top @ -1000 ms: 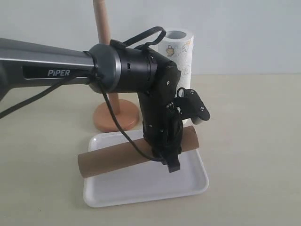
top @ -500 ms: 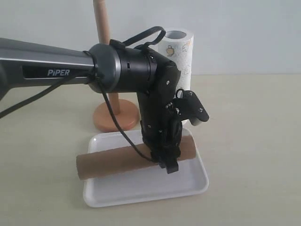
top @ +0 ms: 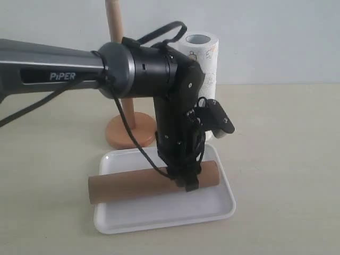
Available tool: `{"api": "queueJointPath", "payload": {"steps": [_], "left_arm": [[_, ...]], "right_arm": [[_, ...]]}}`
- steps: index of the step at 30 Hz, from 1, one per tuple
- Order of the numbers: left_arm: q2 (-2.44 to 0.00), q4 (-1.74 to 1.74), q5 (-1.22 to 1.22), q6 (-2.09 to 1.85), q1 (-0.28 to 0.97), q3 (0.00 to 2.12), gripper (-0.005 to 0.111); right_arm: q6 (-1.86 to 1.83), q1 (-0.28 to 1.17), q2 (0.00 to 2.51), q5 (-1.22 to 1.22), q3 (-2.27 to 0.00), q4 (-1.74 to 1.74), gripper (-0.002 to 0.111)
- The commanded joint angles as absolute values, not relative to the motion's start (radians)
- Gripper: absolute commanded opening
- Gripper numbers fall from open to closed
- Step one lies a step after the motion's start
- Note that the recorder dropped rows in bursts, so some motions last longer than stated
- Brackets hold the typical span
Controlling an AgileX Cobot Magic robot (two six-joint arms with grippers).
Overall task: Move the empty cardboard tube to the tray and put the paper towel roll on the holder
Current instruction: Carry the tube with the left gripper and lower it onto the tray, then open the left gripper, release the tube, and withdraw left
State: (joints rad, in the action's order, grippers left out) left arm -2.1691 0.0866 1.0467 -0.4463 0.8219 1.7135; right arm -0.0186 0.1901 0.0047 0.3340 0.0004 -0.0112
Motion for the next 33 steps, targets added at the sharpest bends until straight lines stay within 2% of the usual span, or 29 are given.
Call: {"api": "queueJointPath", "payload": {"steps": [1, 3, 4, 8, 9, 13, 21, 27, 33], "left_arm": [[-2.084, 0.088, 1.083, -0.443, 0.824, 1.798, 0.060], [-2.055, 0.083, 1.087, -0.443, 0.824, 1.825, 0.056], [-2.042, 0.083, 1.097, -0.443, 0.824, 1.838, 0.050], [-2.000, 0.083, 1.122, -0.411, 0.824, 1.854, 0.008], [-1.993, 0.083, 1.134, -0.397, 0.824, 1.854, 0.005], [-1.985, 0.087, 1.221, -0.375, 0.824, 1.854, 0.004], [-1.939, 0.083, 1.221, -0.330, 0.820, 1.784, 0.004], [-1.781, 0.081, 1.185, -0.273, 0.820, 1.577, 0.004], [-1.499, 0.078, 0.965, -0.184, 0.820, 1.228, 0.004]], "right_arm": [[-0.022, 0.189, 0.000, 0.331, 0.000, -0.013, 0.001], [-0.022, 0.189, 0.000, 0.331, 0.000, -0.013, 0.001], [-0.022, 0.189, 0.000, 0.331, 0.000, -0.013, 0.001], [-0.022, 0.189, 0.000, 0.331, 0.000, -0.013, 0.001], [-0.022, 0.189, 0.000, 0.331, 0.000, -0.013, 0.001], [-0.022, 0.189, 0.000, 0.331, 0.000, -0.013, 0.001], [-0.022, 0.189, 0.000, 0.331, 0.000, -0.013, 0.001], [-0.022, 0.189, 0.000, 0.331, 0.000, -0.013, 0.001], [-0.022, 0.189, 0.000, 0.331, 0.000, -0.013, 0.001]]}}
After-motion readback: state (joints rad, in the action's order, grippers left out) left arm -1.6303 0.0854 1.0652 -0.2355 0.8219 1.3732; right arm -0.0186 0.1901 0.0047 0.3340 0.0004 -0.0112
